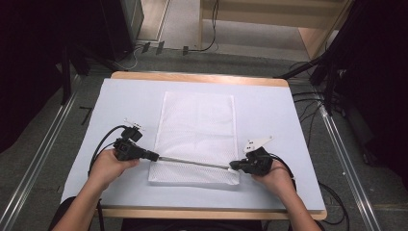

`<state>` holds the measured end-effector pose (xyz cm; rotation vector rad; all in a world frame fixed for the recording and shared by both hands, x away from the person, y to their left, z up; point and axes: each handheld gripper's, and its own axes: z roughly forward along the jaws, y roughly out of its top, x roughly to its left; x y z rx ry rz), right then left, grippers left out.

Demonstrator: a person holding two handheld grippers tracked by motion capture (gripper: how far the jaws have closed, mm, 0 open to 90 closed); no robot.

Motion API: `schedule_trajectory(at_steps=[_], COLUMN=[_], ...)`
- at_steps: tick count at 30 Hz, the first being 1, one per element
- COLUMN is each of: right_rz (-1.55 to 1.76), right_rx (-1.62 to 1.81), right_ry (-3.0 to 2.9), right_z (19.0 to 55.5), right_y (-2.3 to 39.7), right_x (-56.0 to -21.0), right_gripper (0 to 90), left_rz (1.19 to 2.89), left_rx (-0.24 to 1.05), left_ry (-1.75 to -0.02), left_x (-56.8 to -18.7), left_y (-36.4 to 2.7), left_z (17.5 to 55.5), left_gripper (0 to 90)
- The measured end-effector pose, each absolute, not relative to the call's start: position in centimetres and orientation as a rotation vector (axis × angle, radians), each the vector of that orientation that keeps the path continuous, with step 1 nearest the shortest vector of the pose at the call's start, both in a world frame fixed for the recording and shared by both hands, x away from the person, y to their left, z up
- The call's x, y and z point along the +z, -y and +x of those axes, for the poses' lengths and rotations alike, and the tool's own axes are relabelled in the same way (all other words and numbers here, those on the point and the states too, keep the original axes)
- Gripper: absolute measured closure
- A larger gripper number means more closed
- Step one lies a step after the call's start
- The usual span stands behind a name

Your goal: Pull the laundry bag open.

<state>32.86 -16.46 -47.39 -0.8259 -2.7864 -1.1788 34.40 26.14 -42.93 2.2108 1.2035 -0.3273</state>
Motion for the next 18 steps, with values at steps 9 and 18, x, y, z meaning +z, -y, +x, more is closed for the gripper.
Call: schedule_trajectory(at_steps=[9, 18], right_rz=[-0.804, -0.775], right_rx=[-1.166, -1.158], right_ry=[2.777, 2.79], right_z=[33.2, 33.4], right_y=[16.5, 16.4], right_x=[-47.3, -47.3], right_gripper=[90.0, 90.0], left_rz=[2.243, 2.209], left_rx=[-0.218, -0.224], left_ry=[-1.271, -1.279], left_x=[-42.9, -43.2], left_y=[-27.3, -27.6], left_z=[33.7, 33.7], left_gripper=[88.0, 87.6])
